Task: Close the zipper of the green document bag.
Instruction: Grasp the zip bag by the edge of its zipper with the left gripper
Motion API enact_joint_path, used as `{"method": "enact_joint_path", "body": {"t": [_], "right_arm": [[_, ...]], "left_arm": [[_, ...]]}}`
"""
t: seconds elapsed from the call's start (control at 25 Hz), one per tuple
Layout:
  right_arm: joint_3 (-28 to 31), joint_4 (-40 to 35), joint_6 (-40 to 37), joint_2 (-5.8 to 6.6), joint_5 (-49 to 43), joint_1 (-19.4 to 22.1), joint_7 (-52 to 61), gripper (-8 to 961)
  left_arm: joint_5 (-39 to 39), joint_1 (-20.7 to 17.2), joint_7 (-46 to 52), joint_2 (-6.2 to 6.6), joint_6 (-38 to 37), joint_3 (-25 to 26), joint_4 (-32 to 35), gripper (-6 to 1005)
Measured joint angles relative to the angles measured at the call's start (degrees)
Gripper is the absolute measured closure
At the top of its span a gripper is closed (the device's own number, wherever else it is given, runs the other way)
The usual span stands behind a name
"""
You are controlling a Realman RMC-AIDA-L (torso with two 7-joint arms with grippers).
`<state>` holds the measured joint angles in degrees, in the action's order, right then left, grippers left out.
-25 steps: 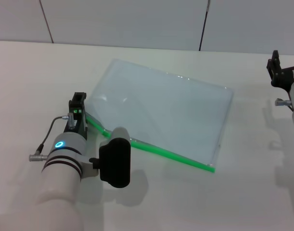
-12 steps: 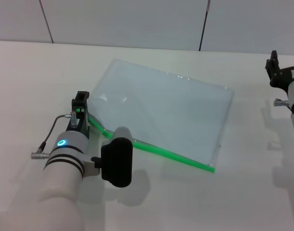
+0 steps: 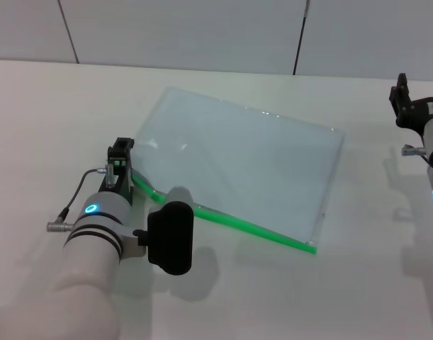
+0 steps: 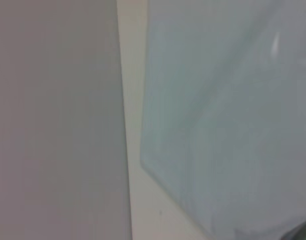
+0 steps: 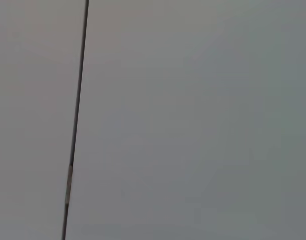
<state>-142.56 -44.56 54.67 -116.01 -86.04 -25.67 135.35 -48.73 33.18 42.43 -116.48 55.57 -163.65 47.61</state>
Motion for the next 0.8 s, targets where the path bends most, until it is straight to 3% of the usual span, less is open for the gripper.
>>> {"method": "enact_joint_path", "body": {"t": [0.8], "right_arm": [[-0.3,-2.1,0.0,0.00,0.0,0.2,-2.9,226]], "left_arm": [[-0.1,1.9,1.2,-0.07,-2.0,0.0,-3.1,481]]}}
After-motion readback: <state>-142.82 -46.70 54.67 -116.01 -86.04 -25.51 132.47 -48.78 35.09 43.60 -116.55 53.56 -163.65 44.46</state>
